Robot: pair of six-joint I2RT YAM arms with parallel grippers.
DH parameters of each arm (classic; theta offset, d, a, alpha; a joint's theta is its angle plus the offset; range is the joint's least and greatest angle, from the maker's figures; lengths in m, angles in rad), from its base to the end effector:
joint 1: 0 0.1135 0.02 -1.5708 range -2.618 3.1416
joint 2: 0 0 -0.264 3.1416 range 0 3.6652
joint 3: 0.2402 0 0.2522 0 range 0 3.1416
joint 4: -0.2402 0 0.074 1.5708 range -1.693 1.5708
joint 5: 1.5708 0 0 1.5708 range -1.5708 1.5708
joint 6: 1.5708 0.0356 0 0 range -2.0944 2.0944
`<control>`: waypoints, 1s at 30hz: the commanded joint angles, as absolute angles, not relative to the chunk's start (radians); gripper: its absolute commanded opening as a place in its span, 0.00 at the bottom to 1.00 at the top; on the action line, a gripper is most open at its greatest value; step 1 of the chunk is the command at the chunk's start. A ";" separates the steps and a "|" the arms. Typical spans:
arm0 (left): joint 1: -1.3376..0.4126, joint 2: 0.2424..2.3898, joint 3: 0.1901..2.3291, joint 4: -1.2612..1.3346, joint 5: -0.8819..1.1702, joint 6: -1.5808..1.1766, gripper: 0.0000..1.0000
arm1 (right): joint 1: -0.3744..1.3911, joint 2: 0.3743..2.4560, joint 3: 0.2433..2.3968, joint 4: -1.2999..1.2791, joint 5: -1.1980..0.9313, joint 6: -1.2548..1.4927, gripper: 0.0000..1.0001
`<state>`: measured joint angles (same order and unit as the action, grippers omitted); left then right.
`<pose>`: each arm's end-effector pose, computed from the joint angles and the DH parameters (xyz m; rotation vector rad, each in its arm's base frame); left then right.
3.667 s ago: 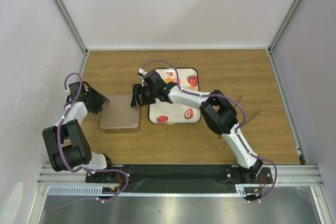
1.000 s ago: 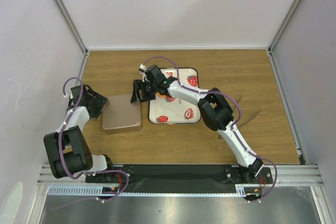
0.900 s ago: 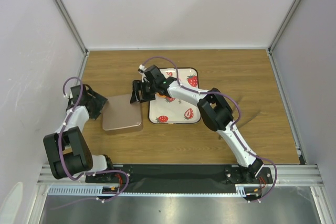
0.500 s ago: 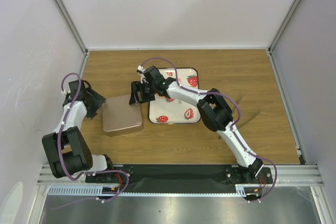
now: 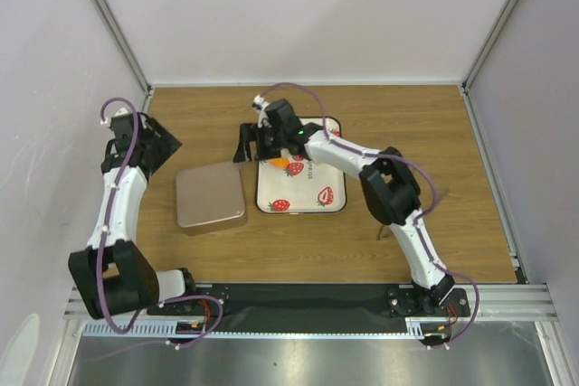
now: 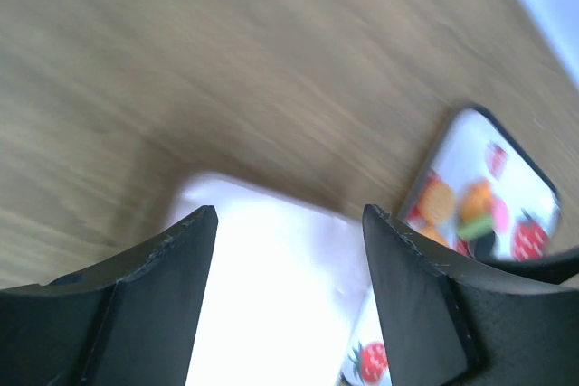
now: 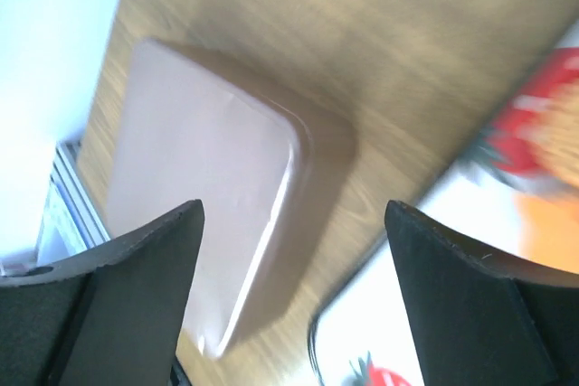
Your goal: Pack the cookies
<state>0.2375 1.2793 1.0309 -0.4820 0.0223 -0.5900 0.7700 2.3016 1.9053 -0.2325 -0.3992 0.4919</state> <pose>0.2703 0.0646 0.2912 -0.9181 2.1195 -0.2063 0.3721 0.3801 0.2081 -0.5708 2.3153 1.1000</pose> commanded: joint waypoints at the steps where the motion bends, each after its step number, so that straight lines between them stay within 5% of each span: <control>1: 0.169 1.169 1.080 -0.472 0.063 -0.522 0.72 | 0.727 2.057 1.815 -0.129 -0.312 0.468 0.89; 14: -0.171 0.894 1.013 -0.537 0.120 -0.324 0.75 | 0.666 1.338 1.185 -0.034 0.038 0.448 0.95; 30: -0.295 0.675 0.776 -0.465 0.169 -0.291 0.76 | 0.663 0.933 0.977 -0.296 0.376 0.474 0.99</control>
<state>-0.2859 0.6975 0.7990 -0.5129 0.1364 -0.3256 0.6651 0.9497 0.9943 -0.2581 0.2977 0.4686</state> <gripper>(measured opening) 0.758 0.993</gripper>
